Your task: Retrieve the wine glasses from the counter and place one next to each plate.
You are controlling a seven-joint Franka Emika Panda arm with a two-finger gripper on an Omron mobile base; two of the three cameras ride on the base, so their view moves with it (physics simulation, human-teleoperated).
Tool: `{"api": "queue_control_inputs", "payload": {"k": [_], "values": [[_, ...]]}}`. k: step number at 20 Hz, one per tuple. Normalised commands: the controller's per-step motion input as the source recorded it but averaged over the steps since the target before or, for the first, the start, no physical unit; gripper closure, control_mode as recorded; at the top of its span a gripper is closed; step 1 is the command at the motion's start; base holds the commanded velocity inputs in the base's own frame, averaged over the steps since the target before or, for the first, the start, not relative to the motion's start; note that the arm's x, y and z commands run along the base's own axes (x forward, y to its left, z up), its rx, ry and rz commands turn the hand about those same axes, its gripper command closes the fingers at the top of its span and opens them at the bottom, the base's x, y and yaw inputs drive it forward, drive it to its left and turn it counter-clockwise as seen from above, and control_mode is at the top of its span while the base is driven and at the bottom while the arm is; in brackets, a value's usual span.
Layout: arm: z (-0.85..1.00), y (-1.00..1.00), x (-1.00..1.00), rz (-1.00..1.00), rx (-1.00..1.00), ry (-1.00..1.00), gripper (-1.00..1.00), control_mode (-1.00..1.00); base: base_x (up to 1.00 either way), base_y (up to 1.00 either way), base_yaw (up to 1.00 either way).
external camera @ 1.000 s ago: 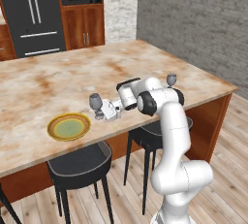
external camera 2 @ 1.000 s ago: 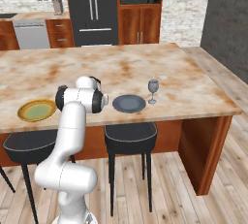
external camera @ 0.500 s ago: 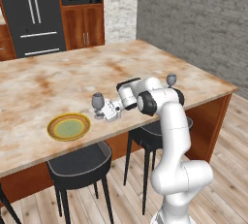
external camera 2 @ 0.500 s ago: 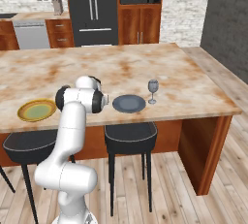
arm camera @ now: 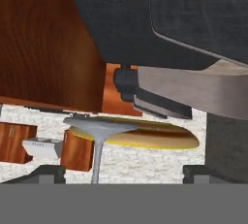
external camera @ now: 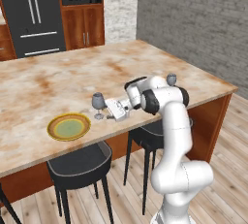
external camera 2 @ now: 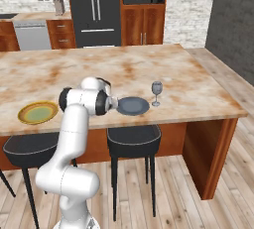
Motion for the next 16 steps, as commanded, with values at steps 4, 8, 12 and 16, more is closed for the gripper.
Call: {"api": "queue_control_inputs", "payload": {"k": [4,8,12,16], "values": [[0.79,-0.43,-0.57,0.00,0.05,-0.23,-1.00,-1.00,0.00,0.00,0.00],[1.00,-0.30,-0.95,0.00,0.00,-0.42,-1.00,-1.00,0.00,0.00,0.00],[1.00,-0.40,-1.00,0.02,-0.04,-0.56,-1.00,-1.00,0.00,0.00,0.00],[1.00,-0.42,-1.00,0.13,-0.22,-0.52,-1.00,-1.00,0.00,0.00,0.00]]}}
